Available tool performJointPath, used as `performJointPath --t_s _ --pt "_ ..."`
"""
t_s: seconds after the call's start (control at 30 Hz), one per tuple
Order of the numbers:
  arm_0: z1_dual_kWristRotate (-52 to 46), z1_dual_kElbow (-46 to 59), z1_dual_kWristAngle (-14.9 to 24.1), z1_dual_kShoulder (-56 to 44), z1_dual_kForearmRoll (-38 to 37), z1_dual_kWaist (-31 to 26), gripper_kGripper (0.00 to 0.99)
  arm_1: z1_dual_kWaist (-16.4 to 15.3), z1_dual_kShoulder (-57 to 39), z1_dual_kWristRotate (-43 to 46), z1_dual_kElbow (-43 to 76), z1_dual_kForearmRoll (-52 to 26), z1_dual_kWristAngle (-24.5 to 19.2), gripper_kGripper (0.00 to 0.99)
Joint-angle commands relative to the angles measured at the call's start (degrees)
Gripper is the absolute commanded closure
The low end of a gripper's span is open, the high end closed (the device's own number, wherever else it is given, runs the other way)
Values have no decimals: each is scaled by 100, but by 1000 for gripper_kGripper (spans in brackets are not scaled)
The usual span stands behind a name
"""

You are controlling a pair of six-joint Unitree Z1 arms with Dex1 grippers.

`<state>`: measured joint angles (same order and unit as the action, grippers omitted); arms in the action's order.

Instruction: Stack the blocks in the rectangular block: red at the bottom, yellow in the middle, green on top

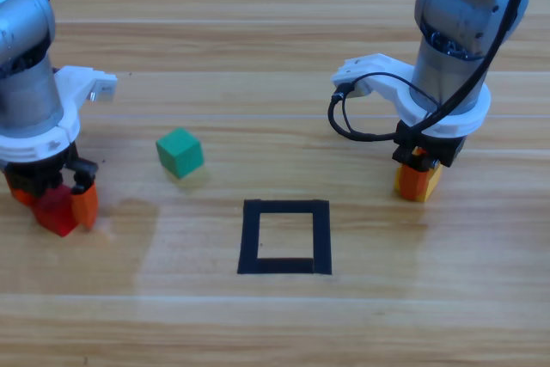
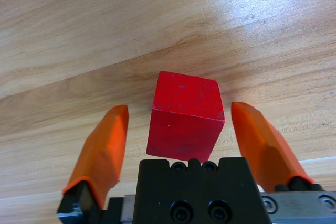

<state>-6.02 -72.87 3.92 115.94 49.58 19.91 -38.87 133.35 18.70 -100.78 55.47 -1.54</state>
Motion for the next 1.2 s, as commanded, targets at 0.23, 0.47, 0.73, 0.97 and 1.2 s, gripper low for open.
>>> performJointPath --t_s 0.23,0.47,0.73,0.97,1.2 --pt "-4 45 30 253 -45 48 712 292 349 -226 138 139 127 979" --pt "-294 -8 -14 148 -45 110 912 485 -468 -428 428 139 74 979" --pt "-1815 -790 -181 -204 456 787 990 529 -1356 -665 955 78 496 981" --pt "-3019 -1730 -85 157 1132 1578 990 652 -2191 -1694 1606 7 1305 979" --pt "-3924 -2469 3 1027 1546 2263 990 635 -2542 -3592 1940 -81 584 978"
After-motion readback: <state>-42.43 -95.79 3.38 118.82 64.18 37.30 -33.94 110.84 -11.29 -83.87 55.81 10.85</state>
